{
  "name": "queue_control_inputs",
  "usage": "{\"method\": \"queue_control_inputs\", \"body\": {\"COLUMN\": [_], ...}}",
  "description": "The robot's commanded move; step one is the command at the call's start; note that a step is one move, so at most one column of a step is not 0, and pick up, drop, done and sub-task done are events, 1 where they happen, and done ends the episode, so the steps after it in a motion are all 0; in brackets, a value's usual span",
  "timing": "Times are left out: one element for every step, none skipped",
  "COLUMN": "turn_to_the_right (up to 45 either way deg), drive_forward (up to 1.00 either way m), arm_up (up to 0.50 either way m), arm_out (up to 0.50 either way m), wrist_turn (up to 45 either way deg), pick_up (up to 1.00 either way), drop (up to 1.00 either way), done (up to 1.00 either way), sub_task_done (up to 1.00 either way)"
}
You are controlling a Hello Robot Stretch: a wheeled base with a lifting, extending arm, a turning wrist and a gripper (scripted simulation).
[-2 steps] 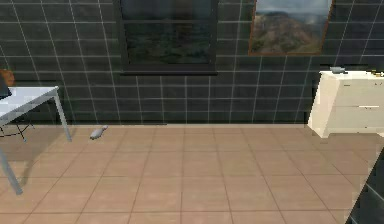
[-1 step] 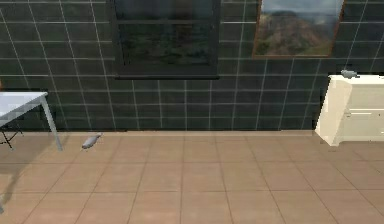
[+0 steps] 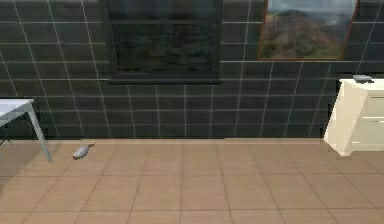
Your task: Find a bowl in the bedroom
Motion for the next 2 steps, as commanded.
{"method": "queue_control_inputs", "body": {"turn_to_the_right": [9.0,0.0], "drive_forward": [0.0,0.55], "arm_up": [0.0,0.0], "arm_out": [0.0,0.0], "wrist_turn": [0.0,0.0], "pick_up": [0.0,0.0], "drop": [0.0,0.0], "done": [0.0,0.0], "sub_task_done": [0.0,0.0]}}
